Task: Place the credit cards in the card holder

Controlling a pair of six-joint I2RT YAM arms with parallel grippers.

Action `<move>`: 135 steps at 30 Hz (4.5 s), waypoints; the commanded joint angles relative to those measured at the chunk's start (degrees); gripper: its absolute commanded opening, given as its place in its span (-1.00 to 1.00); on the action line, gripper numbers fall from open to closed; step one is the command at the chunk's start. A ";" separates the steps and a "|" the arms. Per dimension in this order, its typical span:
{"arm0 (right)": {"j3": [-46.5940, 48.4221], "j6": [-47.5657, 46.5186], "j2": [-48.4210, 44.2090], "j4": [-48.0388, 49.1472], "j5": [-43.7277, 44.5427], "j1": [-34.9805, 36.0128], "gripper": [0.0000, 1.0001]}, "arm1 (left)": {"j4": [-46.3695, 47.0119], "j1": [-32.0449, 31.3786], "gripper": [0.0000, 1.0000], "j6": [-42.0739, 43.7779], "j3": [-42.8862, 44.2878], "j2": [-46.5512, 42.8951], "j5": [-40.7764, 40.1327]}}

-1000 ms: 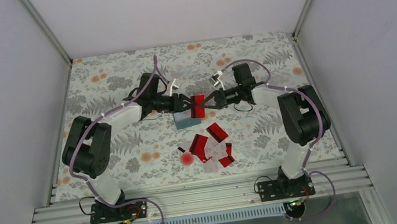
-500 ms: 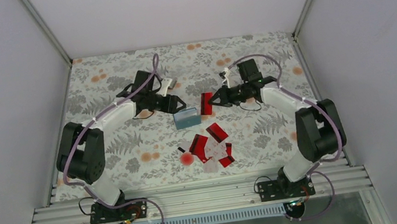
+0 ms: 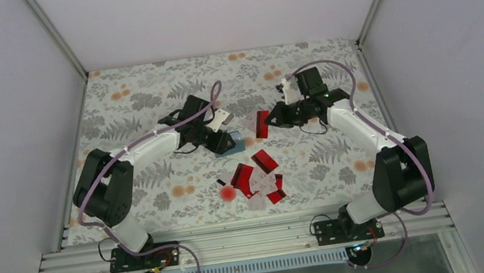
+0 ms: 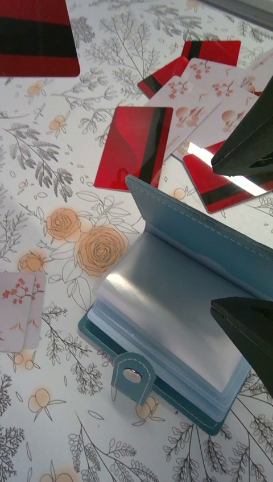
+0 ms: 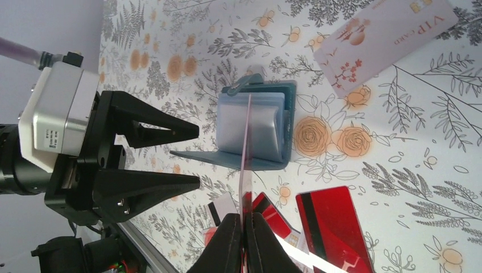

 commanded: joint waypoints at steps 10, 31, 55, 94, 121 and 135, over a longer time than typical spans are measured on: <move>0.26 -0.99 -3.54 -3.08 2.24 -0.33 -0.92 | -2.10 -4.97 -0.60 2.52 1.80 2.48 -12.92; 0.41 -0.42 -3.36 -2.40 3.80 -0.39 -0.92 | -17.51 -5.41 -0.12 -29.29 12.81 9.90 -32.93; -0.79 1.72 -3.23 -3.20 4.15 -0.38 -0.92 | -6.15 13.60 -0.61 -15.29 0.56 4.02 -1.75; 3.65 5.65 13.22 5.89 0.27 6.36 -0.92 | -8.30 15.26 -0.10 -12.57 3.07 10.32 2.16; 16.56 4.63 33.42 10.80 -1.33 13.12 -0.92 | -8.09 15.64 -0.12 -15.23 5.46 13.80 5.06; 20.36 3.04 36.54 9.23 -3.69 13.88 -0.92 | -5.73 15.68 -0.12 -18.13 7.69 15.30 14.05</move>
